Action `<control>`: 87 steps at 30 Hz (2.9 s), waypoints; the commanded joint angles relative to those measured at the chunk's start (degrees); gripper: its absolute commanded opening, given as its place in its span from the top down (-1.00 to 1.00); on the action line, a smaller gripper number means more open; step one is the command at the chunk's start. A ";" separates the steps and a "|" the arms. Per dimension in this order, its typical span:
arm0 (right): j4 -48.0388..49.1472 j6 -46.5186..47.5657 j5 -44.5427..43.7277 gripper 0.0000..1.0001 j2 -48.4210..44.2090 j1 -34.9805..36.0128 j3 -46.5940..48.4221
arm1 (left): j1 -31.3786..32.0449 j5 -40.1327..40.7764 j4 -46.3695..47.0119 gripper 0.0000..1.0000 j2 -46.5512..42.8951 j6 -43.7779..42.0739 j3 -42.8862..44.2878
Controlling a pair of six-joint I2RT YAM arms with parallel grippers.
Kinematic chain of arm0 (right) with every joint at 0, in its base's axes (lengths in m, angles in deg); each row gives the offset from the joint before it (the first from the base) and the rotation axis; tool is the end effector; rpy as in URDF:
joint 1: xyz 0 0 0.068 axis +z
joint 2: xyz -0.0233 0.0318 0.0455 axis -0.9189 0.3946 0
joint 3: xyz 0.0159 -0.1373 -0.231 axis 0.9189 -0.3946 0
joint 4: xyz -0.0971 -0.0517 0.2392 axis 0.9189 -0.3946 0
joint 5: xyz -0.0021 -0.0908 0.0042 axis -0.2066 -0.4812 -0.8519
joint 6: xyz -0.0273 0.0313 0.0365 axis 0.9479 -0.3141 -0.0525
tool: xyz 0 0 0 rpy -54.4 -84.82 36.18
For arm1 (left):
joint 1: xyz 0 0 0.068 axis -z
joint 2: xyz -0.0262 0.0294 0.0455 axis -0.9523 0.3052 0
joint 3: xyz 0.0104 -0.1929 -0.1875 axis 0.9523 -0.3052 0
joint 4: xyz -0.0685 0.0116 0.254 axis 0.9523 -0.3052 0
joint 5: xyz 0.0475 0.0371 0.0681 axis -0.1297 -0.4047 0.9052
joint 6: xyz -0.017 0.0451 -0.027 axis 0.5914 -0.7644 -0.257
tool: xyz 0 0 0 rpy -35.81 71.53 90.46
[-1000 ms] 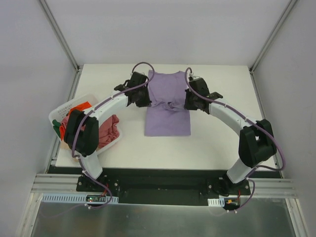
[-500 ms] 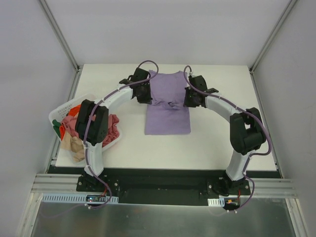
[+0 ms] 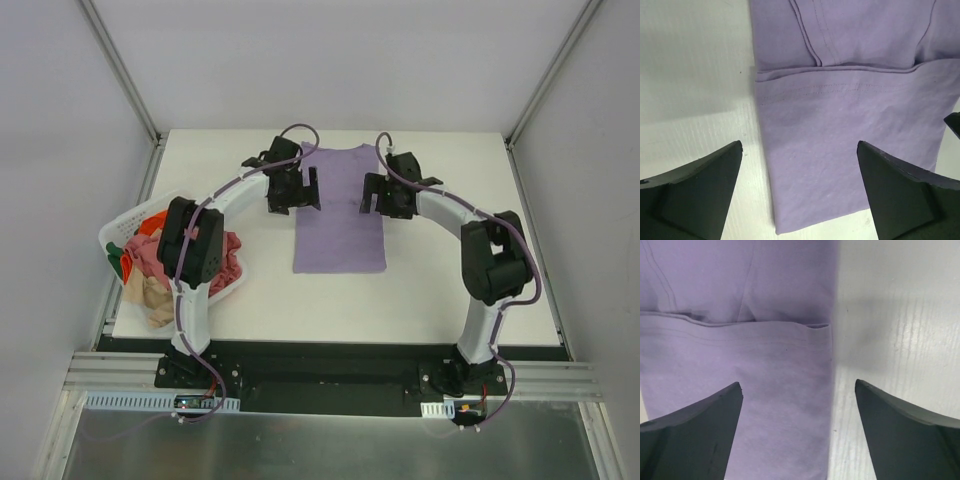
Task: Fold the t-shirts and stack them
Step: Fold the folded rectangular tshirt in 1/3 of the way, then grab one side of the 2/3 rectangular tshirt with both arms, then fold the long partially folded tshirt into a neat square
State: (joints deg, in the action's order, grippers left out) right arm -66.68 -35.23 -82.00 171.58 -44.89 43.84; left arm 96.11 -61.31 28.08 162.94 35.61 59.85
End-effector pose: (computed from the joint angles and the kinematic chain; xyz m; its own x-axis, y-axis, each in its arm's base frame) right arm 0.3929 0.1594 0.2008 -0.7164 -0.1378 -0.6839 -0.3007 0.9456 0.1245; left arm 0.4174 -0.1908 0.2127 -0.8425 -0.1040 -0.5285 0.1295 0.9133 -0.3860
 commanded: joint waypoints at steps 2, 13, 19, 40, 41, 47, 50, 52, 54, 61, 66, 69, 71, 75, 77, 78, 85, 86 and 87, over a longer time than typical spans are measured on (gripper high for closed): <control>-0.79 -0.71 -0.13 -0.93 -9.06 0.02 -3.14 | -0.41 -1.33 -1.02 -0.98 -8.56 1.42 -3.46; 2.98 -12.30 9.09 -0.93 -25.77 0.10 -28.37 | 0.47 -3.78 4.85 -0.98 -27.64 9.50 -32.28; 8.87 -19.51 9.37 -0.94 -27.01 0.02 -35.15 | 1.26 -7.66 10.66 -0.98 -27.48 13.46 -39.33; 17.05 -30.33 9.89 -0.68 -24.11 0.02 -44.03 | 2.75 -9.59 12.34 0.52 -15.17 15.93 -37.93; 17.05 -30.42 9.98 -0.66 -24.02 0.10 -44.29 | 2.75 -9.42 12.42 0.66 -14.91 16.10 -38.02; 16.70 -30.33 10.68 -0.47 -22.79 0.02 -44.91 | 2.75 -8.98 12.16 1.00 -15.25 16.54 -38.63; 15.74 -30.24 10.42 -0.36 -22.44 0.02 -45.00 | 2.75 -8.36 11.99 1.00 -15.96 16.63 -39.25; 14.95 -30.16 10.07 -0.31 -22.53 0.10 -45.35 | 2.75 -8.01 11.90 1.00 -16.31 16.72 -39.51; 14.77 -30.07 9.10 -0.26 -22.88 0.10 -46.05 | 2.75 -7.83 11.90 1.00 -16.49 16.72 -39.43; 16.34 -29.37 7.60 0.61 -21.91 0.02 -46.93 | 2.75 -6.08 11.46 1.00 -17.45 17.06 -39.51; 16.88 -26.91 14.26 0.99 -25.77 0.02 -47.98 | 2.84 -6.69 11.54 1.00 -22.71 16.89 -41.97; 10.76 -24.71 20.06 0.99 -30.68 0.10 -46.94 | 3.01 -7.13 11.46 1.00 -29.91 16.81 -44.51; 5.30 -22.17 24.81 0.99 -33.76 0.02 -45.18 | 3.02 -7.48 11.20 1.00 -35.53 16.19 -46.54; -6.91 -17.34 33.15 0.99 -39.31 0.10 -40.35 | 3.10 -9.50 9.53 1.00 -48.45 16.27 -49.44; -11.23 -15.49 38.95 0.99 -40.89 0.11 -38.24 | 3.10 -11.34 8.82 1.00 -53.81 16.63 -50.06; -13.95 -14.61 42.90 0.99 -41.59 0.10 -36.75 | 3.10 -11.44 8.21 1.00 -56.28 16.63 -50.06; -30.55 -7.59 50.93 0.99 -45.64 0.19 -29.28 | 3.10 -6.61 -0.58 1.00 -72.02 16.54 -47.86; -32.76 -6.52 52.06 0.99 -46.08 0.19 -28.22 | 3.10 -6.78 -1.28 1.00 -73.25 16.72 -47.77; -34.96 -5.99 53.38 0.99 -46.43 0.28 -27.51 | 3.10 -7.30 -1.90 1.00 -74.31 16.89 -47.77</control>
State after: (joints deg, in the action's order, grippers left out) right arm -86.31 -47.77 -36.50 127.84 -44.87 11.41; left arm 99.25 -70.31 31.44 93.05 52.64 10.78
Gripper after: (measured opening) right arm 0.023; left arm 0.009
